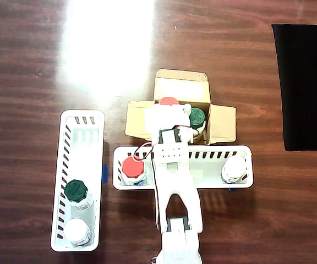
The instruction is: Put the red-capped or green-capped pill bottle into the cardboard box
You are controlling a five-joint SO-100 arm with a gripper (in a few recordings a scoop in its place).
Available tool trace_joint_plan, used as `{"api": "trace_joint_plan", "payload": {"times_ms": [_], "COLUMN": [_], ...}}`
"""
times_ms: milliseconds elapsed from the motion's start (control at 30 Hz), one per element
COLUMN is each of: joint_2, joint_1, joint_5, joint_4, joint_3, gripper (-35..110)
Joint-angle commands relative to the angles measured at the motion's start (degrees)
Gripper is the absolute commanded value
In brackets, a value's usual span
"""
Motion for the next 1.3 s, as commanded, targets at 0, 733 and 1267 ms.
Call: {"api": "trace_joint_plan", "payload": {"times_ms": [0,733,1267], "joint_2": [13.36,84.11,113.64], "joint_1": [-0.09,-1.32,-6.24], "joint_5": [1.67,8.26,10.20], "joint_4": [9.49,8.26,8.17], "joint_3": [-2.55,69.26,95.45], "gripper": [36,0,0]}}
